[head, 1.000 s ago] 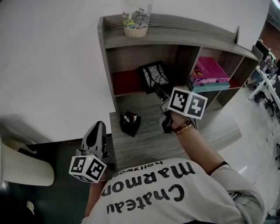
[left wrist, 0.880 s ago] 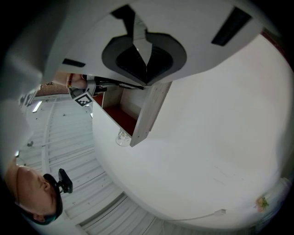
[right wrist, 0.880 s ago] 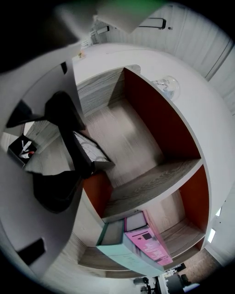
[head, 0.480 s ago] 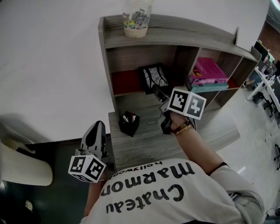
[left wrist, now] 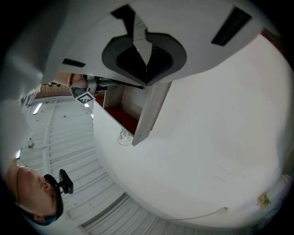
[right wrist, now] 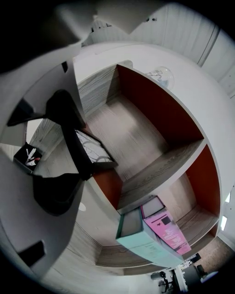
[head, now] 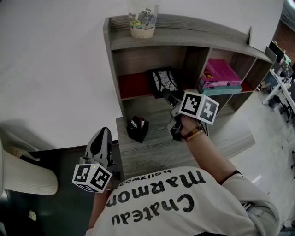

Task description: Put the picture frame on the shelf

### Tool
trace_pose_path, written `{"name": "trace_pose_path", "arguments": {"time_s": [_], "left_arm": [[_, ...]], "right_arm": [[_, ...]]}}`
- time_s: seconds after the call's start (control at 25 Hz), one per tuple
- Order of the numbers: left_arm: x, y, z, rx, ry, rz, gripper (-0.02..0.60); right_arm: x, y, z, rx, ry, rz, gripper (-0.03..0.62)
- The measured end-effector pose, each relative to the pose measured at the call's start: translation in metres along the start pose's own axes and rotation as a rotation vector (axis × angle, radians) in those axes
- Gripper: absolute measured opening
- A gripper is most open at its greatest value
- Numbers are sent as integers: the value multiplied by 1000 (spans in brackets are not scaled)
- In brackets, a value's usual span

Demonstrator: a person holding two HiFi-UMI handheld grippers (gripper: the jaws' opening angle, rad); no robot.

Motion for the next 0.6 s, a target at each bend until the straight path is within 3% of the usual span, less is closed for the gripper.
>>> {"name": "trace_pose_path", "arguments": {"time_s": [0.4,0.6], "left_arm": [[9,-5,0,-99,32,7,17],[13,-14,2,-87,42,24,17]], "right_arm": [[-1,-1,-3,-23,12,4,296],[-1,-2,-5,-40,27,0,298]]}}
Point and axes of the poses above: the fingertips, and each gripper's own axes: x backward along the fingers, z to its left, y out of its top, the point moved 6 cm from there along x, backward along the fingers, and after that the axes turned 10 degrees about y, right-handed, at the moved point
